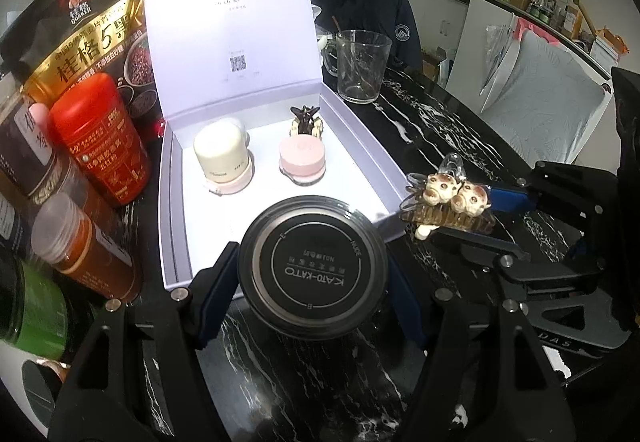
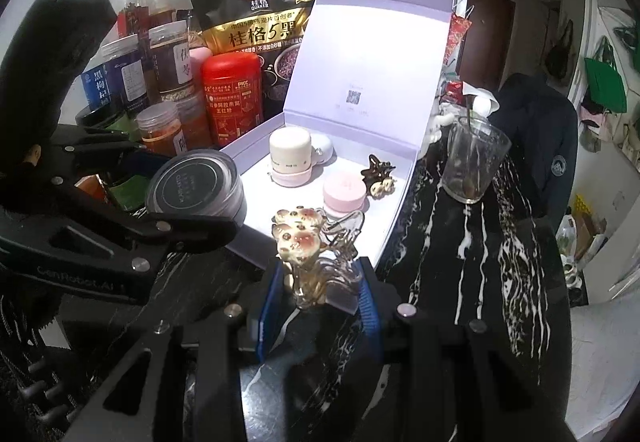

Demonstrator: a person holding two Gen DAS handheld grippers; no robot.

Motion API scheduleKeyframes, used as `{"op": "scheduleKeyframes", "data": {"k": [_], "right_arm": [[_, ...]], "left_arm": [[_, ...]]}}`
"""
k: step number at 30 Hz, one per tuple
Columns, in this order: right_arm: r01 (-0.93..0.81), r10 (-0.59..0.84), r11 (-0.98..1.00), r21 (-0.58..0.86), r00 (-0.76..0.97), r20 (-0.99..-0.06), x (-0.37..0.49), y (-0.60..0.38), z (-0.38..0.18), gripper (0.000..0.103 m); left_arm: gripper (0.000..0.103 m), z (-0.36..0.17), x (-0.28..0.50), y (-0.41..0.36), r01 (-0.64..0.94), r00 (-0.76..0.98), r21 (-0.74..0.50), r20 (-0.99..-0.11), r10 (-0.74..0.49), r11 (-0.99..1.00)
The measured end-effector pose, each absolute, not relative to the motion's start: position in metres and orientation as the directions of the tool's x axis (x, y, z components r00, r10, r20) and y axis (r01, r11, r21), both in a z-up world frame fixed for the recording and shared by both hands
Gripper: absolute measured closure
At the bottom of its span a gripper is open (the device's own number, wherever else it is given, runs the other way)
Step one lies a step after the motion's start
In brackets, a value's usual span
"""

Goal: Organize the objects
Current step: 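Carry black jar with left tool while right tool carries flower hair clip toward box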

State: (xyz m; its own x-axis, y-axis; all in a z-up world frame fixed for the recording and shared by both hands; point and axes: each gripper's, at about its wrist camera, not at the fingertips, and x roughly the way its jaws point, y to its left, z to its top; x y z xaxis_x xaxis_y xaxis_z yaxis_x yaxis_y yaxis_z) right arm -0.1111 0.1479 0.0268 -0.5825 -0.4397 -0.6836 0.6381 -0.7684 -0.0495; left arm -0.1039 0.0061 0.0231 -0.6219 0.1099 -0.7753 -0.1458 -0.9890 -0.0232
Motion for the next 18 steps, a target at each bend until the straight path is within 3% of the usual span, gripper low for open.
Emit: {"op": "scheduleKeyframes", "data": {"k": [18], "right_arm": [[0.667, -0.467, -0.743, -0.056, -0.576, -0.671, -0.146, 0.136, 0.036, 0.066]], "left_arm": [[0.034, 0.033, -0.142, -0.007, -0.12, -0.63, 0.002, -0.773, 0.075, -0.993]]}}
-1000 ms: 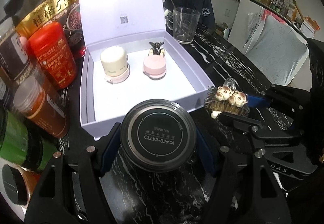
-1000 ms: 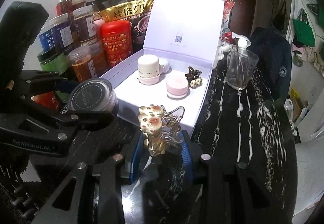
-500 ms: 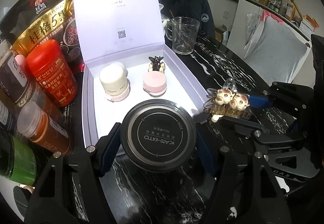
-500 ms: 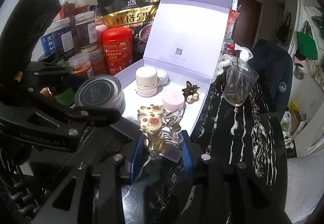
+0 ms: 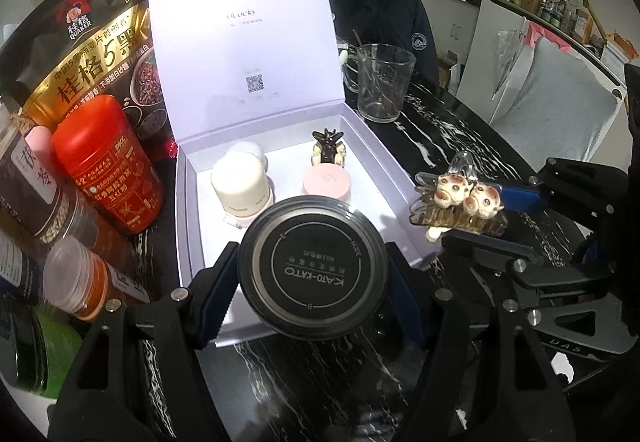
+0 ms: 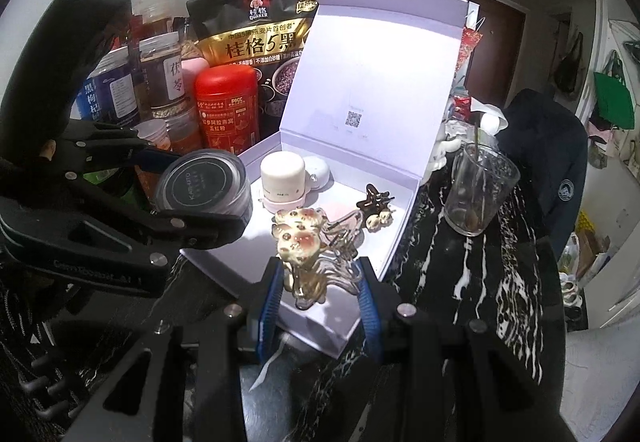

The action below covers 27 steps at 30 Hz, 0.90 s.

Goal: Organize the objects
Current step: 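Carry black jar with left tool while right tool carries flower hair clip toward box, then lower black jar into box with left tool while right tool lowers clip beside pink container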

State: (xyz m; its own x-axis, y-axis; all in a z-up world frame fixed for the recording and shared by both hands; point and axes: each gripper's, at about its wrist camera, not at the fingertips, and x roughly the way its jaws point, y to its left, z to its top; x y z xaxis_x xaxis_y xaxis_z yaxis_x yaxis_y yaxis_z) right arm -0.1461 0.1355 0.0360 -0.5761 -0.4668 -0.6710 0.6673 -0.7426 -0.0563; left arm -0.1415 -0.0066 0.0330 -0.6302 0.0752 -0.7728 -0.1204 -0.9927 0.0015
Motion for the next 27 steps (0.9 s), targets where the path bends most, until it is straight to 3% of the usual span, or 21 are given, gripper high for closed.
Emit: {"op": "scheduleKeyframes", "data": {"k": [27], "right_arm": [[0.673, -0.483, -0.74, 0.004, -0.527, -0.7, -0.232, 0.113, 0.02, 0.066]], "left_arm": [[0.034, 0.017, -0.22, -0.039, -0.039, -0.616, -0.024, -0.787, 0.042, -0.999]]}}
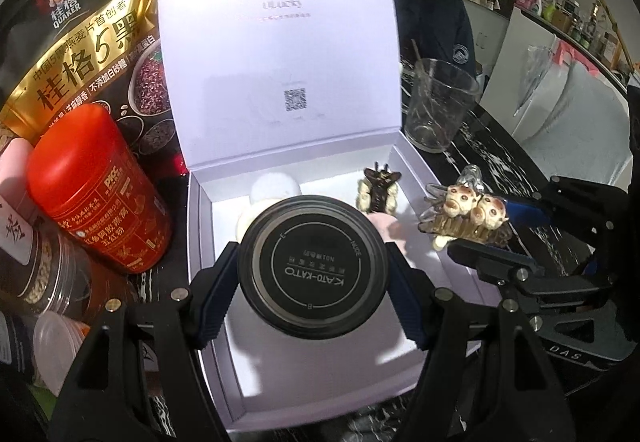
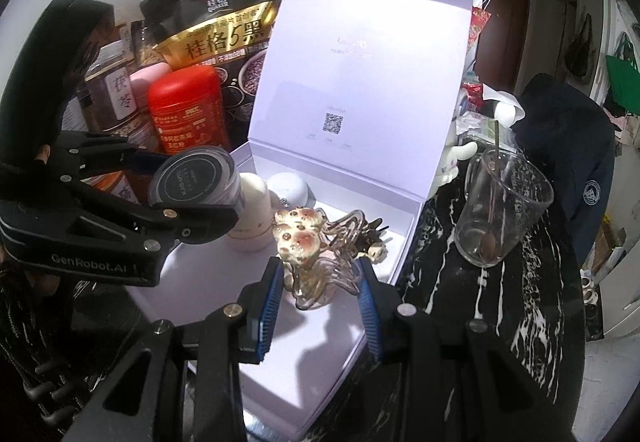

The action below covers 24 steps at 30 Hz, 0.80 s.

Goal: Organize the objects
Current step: 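Lower black jar into box with left tool while right tool lowers clip beside pink container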

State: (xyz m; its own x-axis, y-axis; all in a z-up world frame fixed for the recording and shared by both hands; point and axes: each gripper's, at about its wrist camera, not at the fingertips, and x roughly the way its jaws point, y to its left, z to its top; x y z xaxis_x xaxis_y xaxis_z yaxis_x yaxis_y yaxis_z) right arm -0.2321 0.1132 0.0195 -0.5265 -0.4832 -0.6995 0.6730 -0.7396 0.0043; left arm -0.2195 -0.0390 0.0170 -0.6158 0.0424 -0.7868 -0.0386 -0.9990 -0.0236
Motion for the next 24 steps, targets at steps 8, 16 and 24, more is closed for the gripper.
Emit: {"op": "scheduleKeyframes", "data": {"k": [8, 16, 24], "right_arm": [[0.672, -0.475, -0.741, 0.001, -0.522, -0.708, -0.249, 0.103, 0.013, 0.066], [0.684, -0.48, -0.73, 0.011, -0.501, -0.72, -0.259, 0.093, 0.005, 0.066], [0.694, -0.479, -0.72, 0.021, -0.475, -0.738, -0.264, 0.09, -0.009, 0.066]], "left_arm": [[0.035, 0.009, -0.237, -0.058, 0.009, -0.61, -0.034, -0.792, 0.022, -0.999], [0.035, 0.0, -0.245, -0.077, 0.04, -0.599, -0.073, -0.8, 0.034, -0.997], [0.034, -0.006, -0.247, -0.072, -0.001, -0.601, -0.084, -0.796, 0.068, -0.996]]}}
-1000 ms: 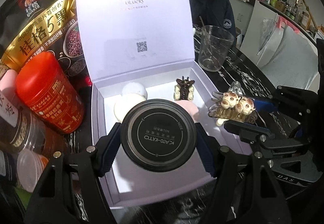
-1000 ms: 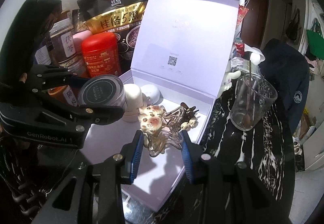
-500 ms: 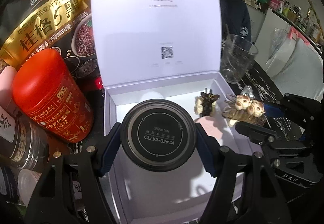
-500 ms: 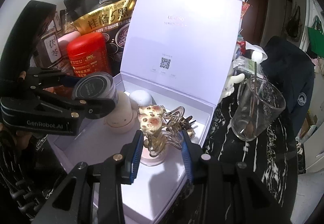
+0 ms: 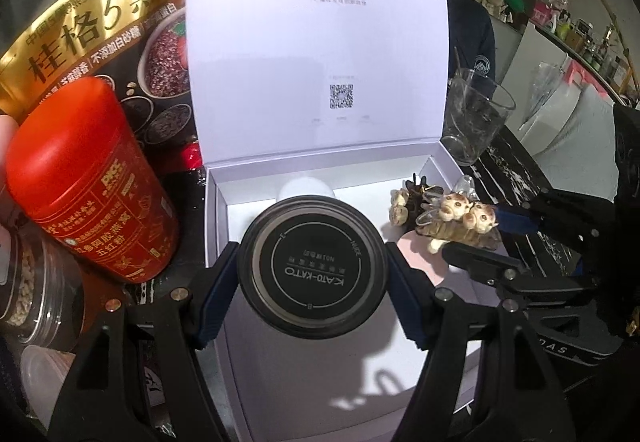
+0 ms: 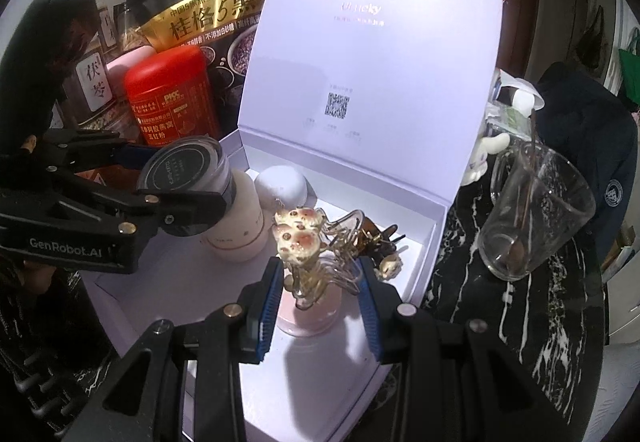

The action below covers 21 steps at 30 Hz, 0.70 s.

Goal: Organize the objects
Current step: 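Lower black jar into box with left tool while right tool lowers clip beside pink container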

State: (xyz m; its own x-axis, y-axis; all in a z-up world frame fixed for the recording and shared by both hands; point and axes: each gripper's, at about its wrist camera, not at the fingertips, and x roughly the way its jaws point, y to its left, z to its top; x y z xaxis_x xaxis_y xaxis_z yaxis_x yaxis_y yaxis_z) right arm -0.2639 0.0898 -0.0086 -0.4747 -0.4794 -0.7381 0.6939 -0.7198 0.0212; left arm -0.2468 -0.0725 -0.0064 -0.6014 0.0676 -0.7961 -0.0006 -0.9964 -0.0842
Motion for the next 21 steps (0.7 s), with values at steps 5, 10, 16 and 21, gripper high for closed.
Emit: {"op": "scheduleKeyframes", "data": {"k": [5, 10, 16, 21], "right_arm": [[0.693, -0.478, -0.721, 0.03, -0.465, -0.745, -0.266, 0.092, -0.013, 0.066], [0.693, -0.475, -0.72, 0.038, -0.452, -0.755, -0.267, 0.092, -0.019, 0.066], [0.702, -0.48, -0.711, 0.047, -0.436, -0.761, -0.267, 0.09, -0.023, 0.066], [0.704, -0.476, -0.709, 0.041, -0.435, -0.765, -0.266, 0.087, -0.03, 0.066]], "left_arm": [[0.035, -0.008, -0.25, -0.071, -0.007, -0.612, -0.087, -0.787, 0.073, -0.996], [0.034, -0.008, -0.254, -0.069, -0.018, -0.622, -0.071, -0.78, 0.067, -0.997], [0.034, -0.008, -0.256, -0.069, -0.018, -0.624, -0.084, -0.777, 0.077, -0.996], [0.034, -0.008, -0.256, -0.067, -0.018, -0.627, -0.084, -0.775, 0.077, -0.996]]}}
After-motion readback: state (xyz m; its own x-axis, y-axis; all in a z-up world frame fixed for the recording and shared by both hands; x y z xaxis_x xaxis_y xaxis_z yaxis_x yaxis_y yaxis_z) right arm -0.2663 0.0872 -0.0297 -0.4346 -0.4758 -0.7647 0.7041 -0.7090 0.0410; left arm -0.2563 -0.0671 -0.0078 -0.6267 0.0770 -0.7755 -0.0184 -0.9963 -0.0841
